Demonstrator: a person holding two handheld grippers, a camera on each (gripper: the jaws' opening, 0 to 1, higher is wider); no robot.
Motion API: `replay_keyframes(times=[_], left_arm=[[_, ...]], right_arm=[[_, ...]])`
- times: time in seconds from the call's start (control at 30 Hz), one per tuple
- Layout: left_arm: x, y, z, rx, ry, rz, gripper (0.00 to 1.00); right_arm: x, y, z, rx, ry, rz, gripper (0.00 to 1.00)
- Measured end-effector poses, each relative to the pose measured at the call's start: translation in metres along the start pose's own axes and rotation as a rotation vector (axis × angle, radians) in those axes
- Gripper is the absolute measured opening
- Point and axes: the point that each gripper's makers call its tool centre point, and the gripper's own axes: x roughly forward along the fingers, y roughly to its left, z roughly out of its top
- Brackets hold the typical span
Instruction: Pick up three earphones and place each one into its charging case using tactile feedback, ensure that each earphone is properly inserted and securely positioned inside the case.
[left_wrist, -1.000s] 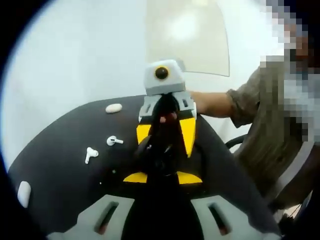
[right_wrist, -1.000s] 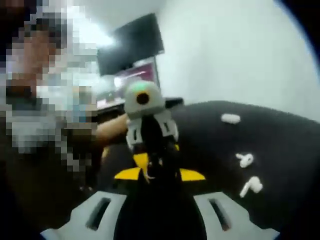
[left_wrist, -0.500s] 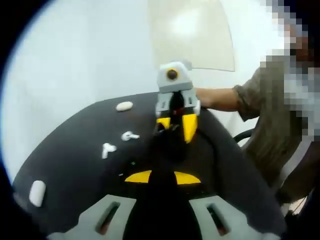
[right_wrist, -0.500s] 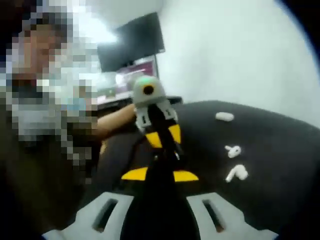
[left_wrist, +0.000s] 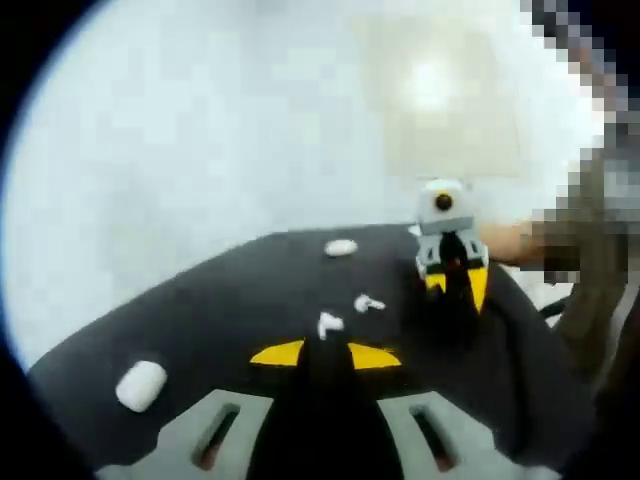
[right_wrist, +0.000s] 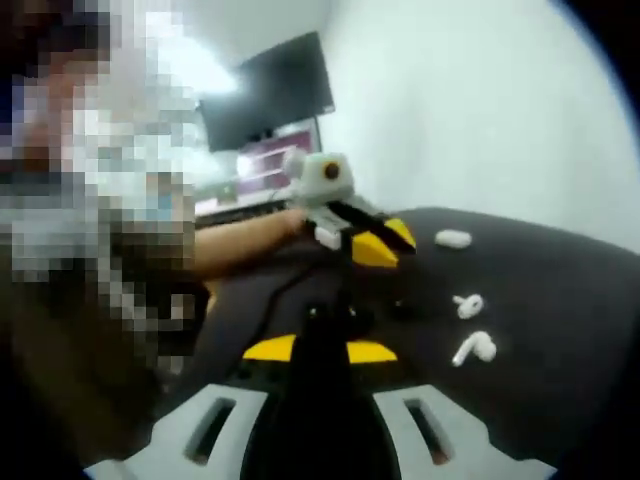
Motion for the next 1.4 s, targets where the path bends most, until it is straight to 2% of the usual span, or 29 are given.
replay_keyframes(times=[0.07,0.17,0.2,0.23,0.27,0.33,0.47,0.57,0.67,0.77,0.83,0.9,1.03,1.1,1.2,1.27,1.3,1.33,1.4], left_arm=[[0.005,-0.004,-0.010,-0.032,0.082,-0.022,0.13],[0.018,-0.012,-0.025,-0.041,0.166,-0.029,0.13],[0.020,-0.014,-0.026,-0.048,0.170,-0.032,0.13],[0.024,-0.015,-0.022,-0.088,0.135,-0.031,0.12],[0.024,-0.016,-0.021,-0.125,0.126,-0.037,0.12],[0.026,-0.014,-0.023,-0.153,0.124,-0.022,0.12],[0.027,-0.021,-0.022,-0.116,0.098,-0.011,0.12],[0.029,-0.026,-0.020,-0.075,0.108,-0.002,0.14],[0.030,-0.030,-0.020,-0.024,0.127,0.000,0.11],[0.029,-0.034,-0.020,-0.064,0.132,0.004,0.04],[0.026,-0.038,-0.021,-0.083,0.130,0.020,0.03],[0.020,-0.039,-0.023,-0.155,0.148,0.051,0.03],[0.009,-0.043,-0.026,-0.242,0.187,0.084,0.03],[0.003,-0.043,-0.029,-0.324,0.211,0.115,0.04],[-0.005,-0.050,-0.029,-0.345,0.235,0.107,0.07],[-0.007,-0.060,-0.028,-0.396,0.253,0.060,0.15],[-0.008,-0.061,-0.026,-0.388,0.260,0.051,0.17],[-0.011,-0.062,-0.027,-0.350,0.292,0.033,0.18],[-0.013,-0.050,-0.027,-0.292,0.312,0.073,0.20]], right_arm=[[0.000,0.001,0.001,0.001,-0.007,0.001,0.18],[0.001,0.004,0.000,-0.011,-0.002,0.011,0.18],[0.001,0.005,-0.001,-0.013,-0.001,0.015,0.18],[0.002,0.006,-0.001,-0.015,0.001,0.018,0.18],[0.002,0.006,-0.001,-0.018,0.002,0.020,0.18],[0.002,0.007,-0.002,-0.019,0.002,0.020,0.18],[0.003,0.007,-0.002,-0.024,0.003,0.018,0.18],[0.004,0.007,-0.003,-0.026,0.004,0.019,0.18],[0.004,0.007,-0.003,-0.028,0.004,0.018,0.18],[0.003,0.007,-0.003,-0.030,0.006,0.014,0.18],[0.003,0.007,-0.003,-0.034,0.007,0.012,0.18],[0.003,0.007,-0.003,-0.034,0.007,0.011,0.18],[0.002,0.006,-0.002,-0.034,0.007,0.011,0.18],[0.002,0.006,-0.002,-0.033,0.007,0.010,0.18],[0.002,0.006,-0.002,-0.036,0.008,0.008,0.18],[0.002,0.006,-0.002,-0.035,0.008,0.008,0.18],[0.002,0.006,-0.002,-0.035,0.008,0.008,0.18],[0.002,0.006,-0.002,-0.035,0.008,0.009,0.18],[0.002,0.006,-0.002,-0.038,0.008,0.009,0.18]])
